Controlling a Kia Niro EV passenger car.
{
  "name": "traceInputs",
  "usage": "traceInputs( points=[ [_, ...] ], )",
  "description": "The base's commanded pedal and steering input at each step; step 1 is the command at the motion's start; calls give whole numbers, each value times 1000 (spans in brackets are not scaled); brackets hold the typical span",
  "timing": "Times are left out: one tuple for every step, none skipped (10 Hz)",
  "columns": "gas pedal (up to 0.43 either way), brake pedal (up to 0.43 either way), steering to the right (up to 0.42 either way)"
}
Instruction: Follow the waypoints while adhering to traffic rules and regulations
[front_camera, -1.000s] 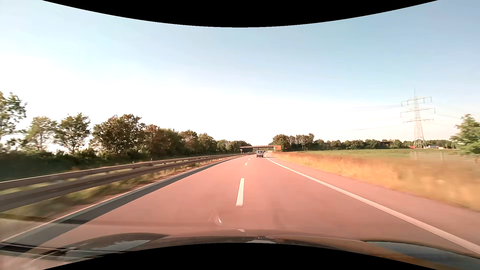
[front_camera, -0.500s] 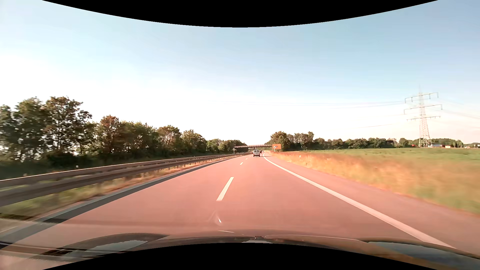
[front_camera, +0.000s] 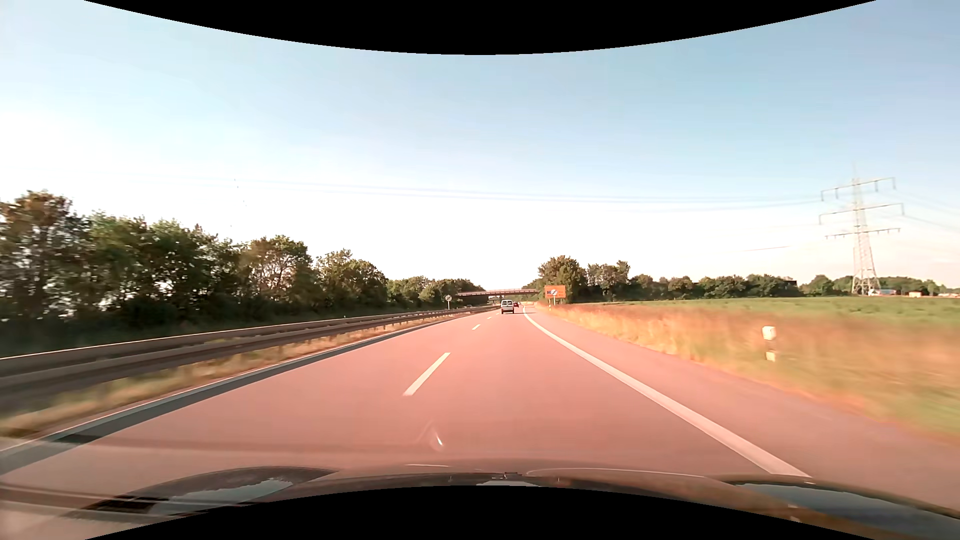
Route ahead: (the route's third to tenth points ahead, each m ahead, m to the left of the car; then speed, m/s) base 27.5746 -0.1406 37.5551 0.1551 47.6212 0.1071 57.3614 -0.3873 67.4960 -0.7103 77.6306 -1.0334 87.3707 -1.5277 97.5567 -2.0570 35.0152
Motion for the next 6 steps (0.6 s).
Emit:
traceInputs(
  points=[
    [390,6,7],
    [390,6,7],
    [390,6,7],
    [390,6,4],
    [390,6,3],
    [398,6,3]
  ],
)
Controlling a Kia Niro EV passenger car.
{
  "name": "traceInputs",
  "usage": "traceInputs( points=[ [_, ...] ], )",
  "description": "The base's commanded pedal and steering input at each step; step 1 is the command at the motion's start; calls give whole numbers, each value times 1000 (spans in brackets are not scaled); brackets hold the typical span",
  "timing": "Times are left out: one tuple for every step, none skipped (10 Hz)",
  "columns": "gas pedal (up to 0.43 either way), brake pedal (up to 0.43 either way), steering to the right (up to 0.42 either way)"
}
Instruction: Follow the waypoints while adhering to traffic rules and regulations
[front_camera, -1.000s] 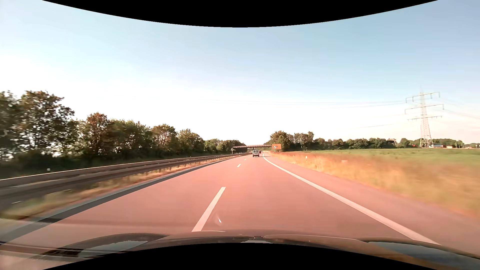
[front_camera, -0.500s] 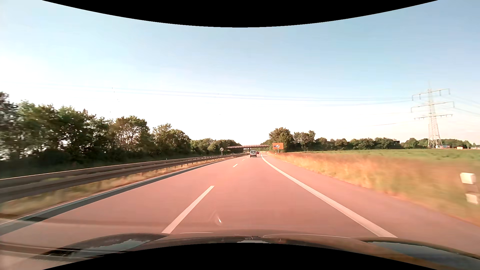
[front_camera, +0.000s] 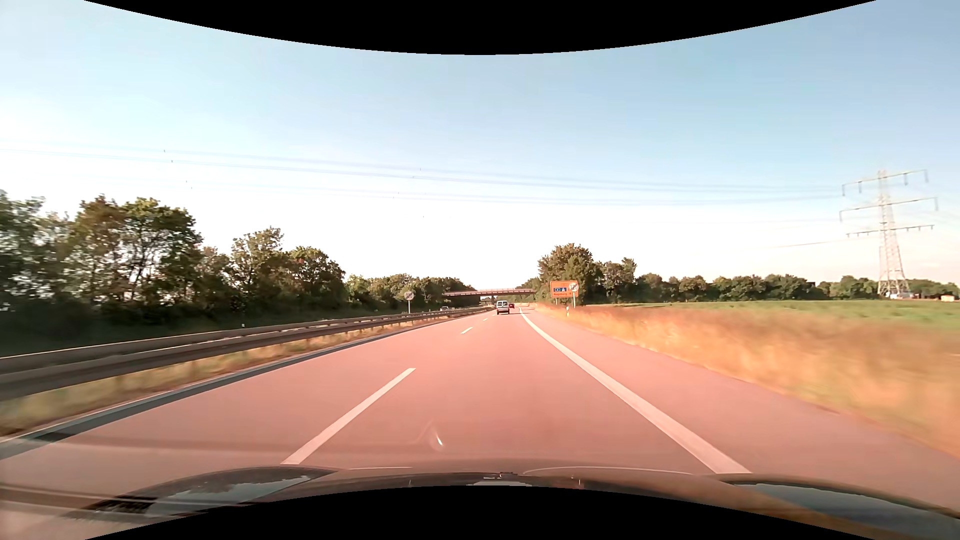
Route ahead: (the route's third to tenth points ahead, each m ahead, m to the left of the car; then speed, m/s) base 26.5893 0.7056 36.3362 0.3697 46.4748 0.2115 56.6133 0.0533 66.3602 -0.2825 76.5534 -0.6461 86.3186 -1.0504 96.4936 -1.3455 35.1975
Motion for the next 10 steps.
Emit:
traceInputs(
  points=[
    [398,6,3],
    [398,6,3],
    [398,6,3],
    [398,6,3],
    [398,6,3],
    [398,6,3],
    [398,6,3],
    [398,6,3],
    [398,6,3],
    [398,6,3]
  ],
)
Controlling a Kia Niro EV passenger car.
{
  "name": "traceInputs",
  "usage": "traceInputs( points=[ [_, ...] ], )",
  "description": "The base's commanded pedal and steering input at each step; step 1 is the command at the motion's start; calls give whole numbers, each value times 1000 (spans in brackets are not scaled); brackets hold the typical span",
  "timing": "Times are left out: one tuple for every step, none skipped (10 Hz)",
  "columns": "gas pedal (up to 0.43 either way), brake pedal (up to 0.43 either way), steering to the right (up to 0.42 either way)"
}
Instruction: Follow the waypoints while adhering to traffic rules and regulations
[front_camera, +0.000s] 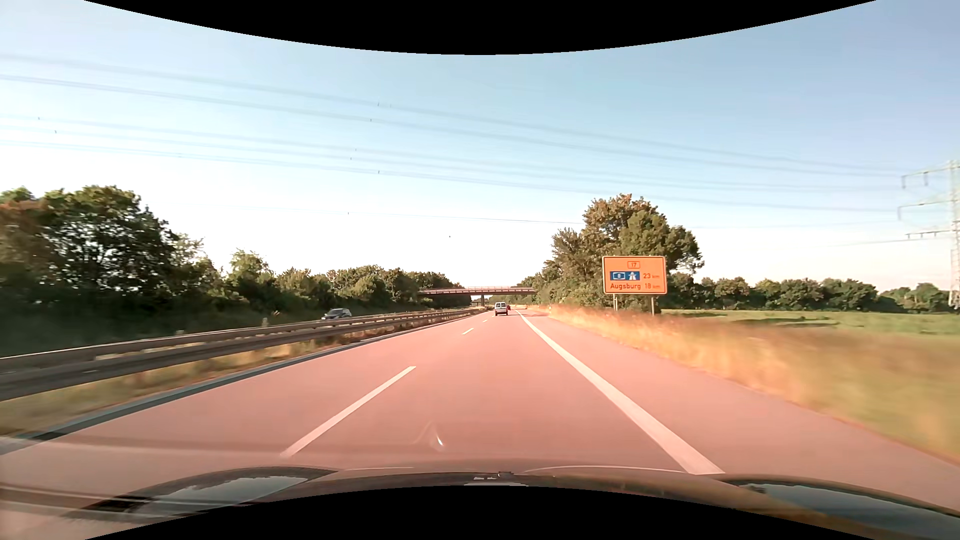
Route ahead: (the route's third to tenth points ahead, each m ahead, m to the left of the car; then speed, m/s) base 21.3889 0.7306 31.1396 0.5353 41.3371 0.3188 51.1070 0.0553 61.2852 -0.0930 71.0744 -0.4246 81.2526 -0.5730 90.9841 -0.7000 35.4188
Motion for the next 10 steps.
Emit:
traceInputs(
  points=[
    [398,6,3],
    [398,6,3],
    [398,6,3],
    [398,6,3],
    [398,6,3],
    [398,6,3],
    [378,6,3],
    [350,6,2],
    [311,6,0],
    [280,6,0]
  ],
)
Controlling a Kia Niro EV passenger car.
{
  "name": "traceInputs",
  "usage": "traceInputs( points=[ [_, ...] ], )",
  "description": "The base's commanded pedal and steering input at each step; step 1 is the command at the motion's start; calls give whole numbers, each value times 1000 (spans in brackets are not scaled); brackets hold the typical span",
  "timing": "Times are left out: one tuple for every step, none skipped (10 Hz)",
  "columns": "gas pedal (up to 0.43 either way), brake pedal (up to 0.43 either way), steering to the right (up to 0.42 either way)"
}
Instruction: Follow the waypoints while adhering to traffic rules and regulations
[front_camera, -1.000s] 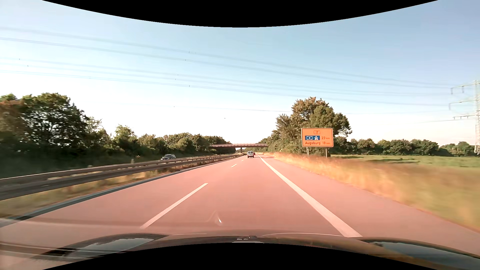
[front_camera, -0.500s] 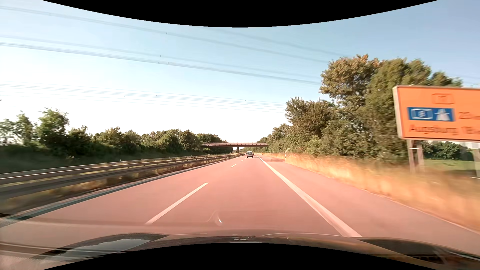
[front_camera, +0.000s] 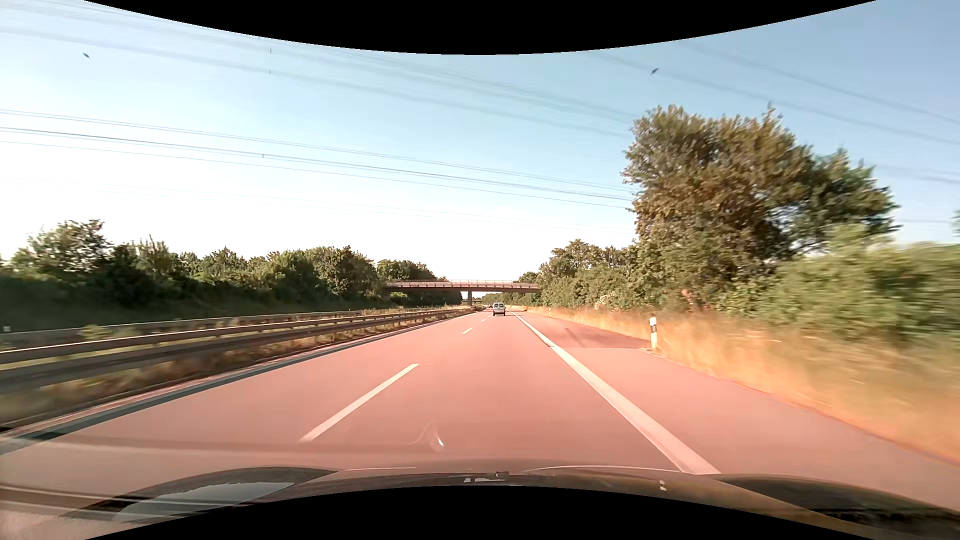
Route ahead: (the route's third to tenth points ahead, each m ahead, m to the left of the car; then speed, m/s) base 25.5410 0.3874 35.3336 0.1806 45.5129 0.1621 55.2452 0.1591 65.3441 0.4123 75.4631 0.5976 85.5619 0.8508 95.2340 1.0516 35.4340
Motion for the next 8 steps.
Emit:
traceInputs(
  points=[
    [240,6,0],
    [220,6,0],
    [189,6,0],
    [169,6,0],
    [157,6,1],
    [150,6,2],
    [150,6,2],
    [150,6,2]
  ],
)
